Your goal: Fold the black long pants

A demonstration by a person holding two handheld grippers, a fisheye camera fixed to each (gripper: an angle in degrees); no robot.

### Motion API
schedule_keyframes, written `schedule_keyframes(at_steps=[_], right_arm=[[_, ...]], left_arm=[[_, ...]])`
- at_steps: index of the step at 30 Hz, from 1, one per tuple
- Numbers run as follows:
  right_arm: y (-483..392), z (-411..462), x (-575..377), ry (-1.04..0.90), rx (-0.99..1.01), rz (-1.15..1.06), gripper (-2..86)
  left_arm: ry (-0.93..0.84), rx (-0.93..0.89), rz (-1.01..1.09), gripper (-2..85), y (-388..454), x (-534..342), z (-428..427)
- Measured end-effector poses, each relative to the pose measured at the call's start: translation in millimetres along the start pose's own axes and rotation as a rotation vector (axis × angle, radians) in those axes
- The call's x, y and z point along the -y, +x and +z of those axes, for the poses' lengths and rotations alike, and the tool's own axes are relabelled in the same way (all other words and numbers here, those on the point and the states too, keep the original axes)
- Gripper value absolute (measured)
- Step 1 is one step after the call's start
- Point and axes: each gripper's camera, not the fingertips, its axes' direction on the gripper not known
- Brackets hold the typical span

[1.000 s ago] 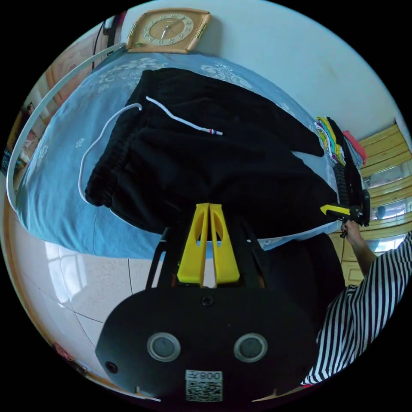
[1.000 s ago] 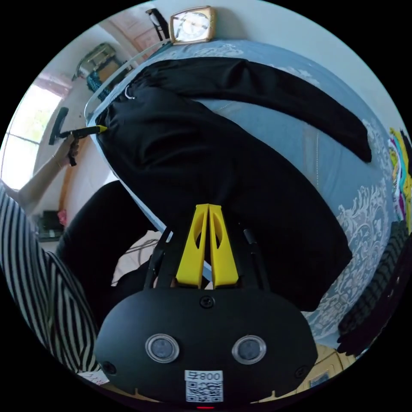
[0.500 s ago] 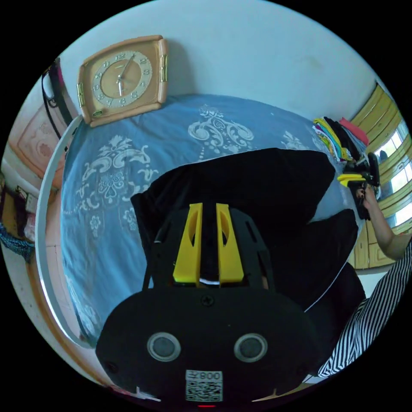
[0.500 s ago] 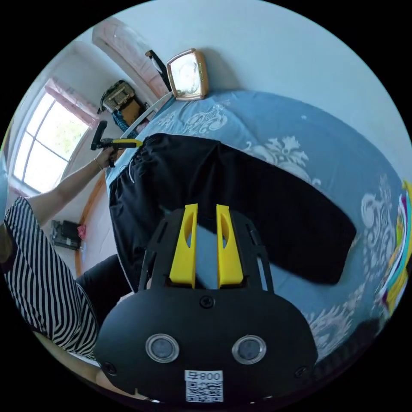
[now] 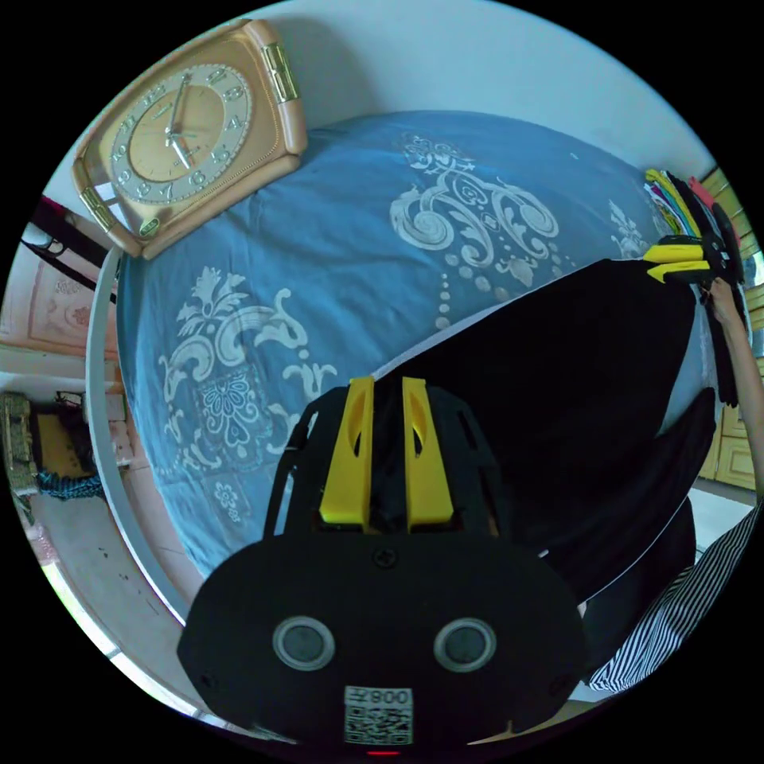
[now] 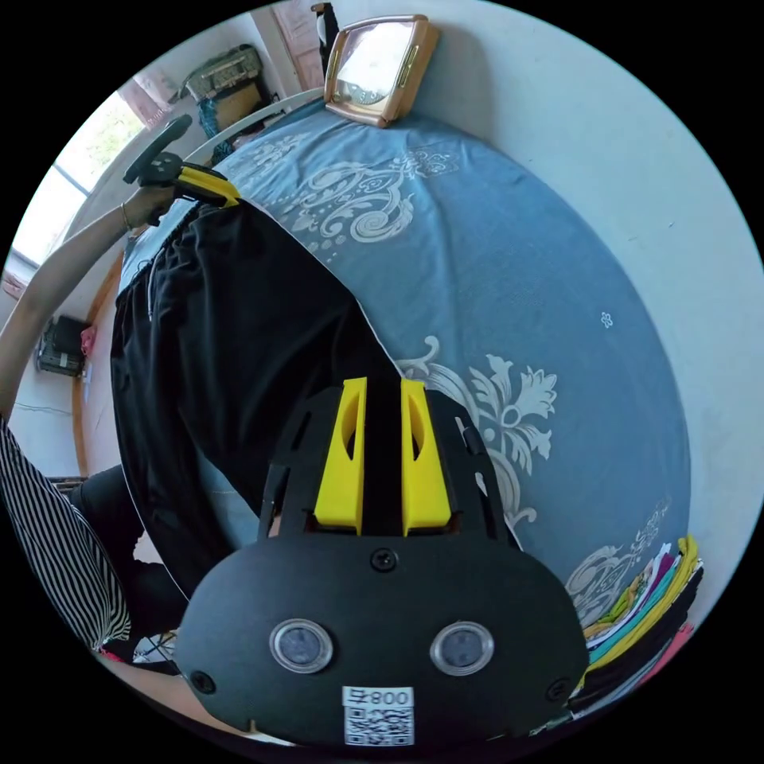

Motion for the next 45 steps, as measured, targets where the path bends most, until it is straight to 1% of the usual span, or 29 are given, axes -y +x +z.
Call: schedule_keyframes(at_steps=[1, 4, 7, 11, 17, 21, 24, 26, 28, 33, 37, 39, 45], right_arm=[[0.5, 4.6, 5.2, -0.010, 0.010, -0.001, 7.6], [-3.4, 18.8, 16.0, -0.057, 0.002, -0.016, 7.7], [-9.8, 21.0, 23.4, -0.054, -0.028, -0.024, 7.5], [-8.6, 16.6, 31.2, -0.059, -0.005, -0.010, 6.7], [-14.9, -5.0, 38.8, 0.042, -0.019, -0.008, 6.2], [-24.2, 13.4, 55.2, -0.052, -0.025, -0.026, 7.3], [-29.7, 9.4, 56.8, -0.037, -0.033, -0.033, 6.4], [-29.3, 4.1, 54.3, -0.028, 0.002, -0.024, 3.6], [-30.0, -3.0, 51.5, -0.018, 0.021, -0.012, 2.6], [-51.0, -41.7, 35.1, 0.059, -0.016, -0.021, 1.5], [-84.7, -81.7, 6.1, 0.131, -0.040, -0.037, 1.1], [-103.0, -98.3, -11.8, 0.163, -0.048, -0.038, 1.0], [-176.7, -142.7, -78.1, 0.222, -0.026, -0.034, 0.9]], left_arm=[[-0.015, -0.003, 0.002, 5.6, 0.9, 3.0, 4.0], [0.022, 0.000, 0.006, 5.2, 3.8, 11.5, 8.0], [0.032, -0.019, -0.011, 4.5, 3.7, 18.1, 11.5], [0.027, -0.032, -0.027, 3.0, 4.2, 26.7, 15.9], [0.018, -0.018, -0.011, 2.7, 8.2, 30.8, 21.6], [0.031, -0.026, -0.016, 2.8, 8.2, 25.3, 25.6], [0.051, -0.051, -0.044, 2.2, 4.2, 16.9, 28.7], [0.058, -0.061, -0.076, 1.9, 2.0, 11.3, 29.9], [0.064, -0.063, -0.105, 1.7, 1.7, 5.2, 29.8], [0.167, -0.040, -0.130, 1.3, 5.4, -26.4, 11.8], [0.238, -0.028, -0.111, 1.3, 11.3, -59.6, -6.4], [0.288, -0.036, -0.101, 1.3, 16.1, -88.4, -18.5], [0.361, -0.068, -0.069, 1.3, 33.6, -174.3, -37.6]])
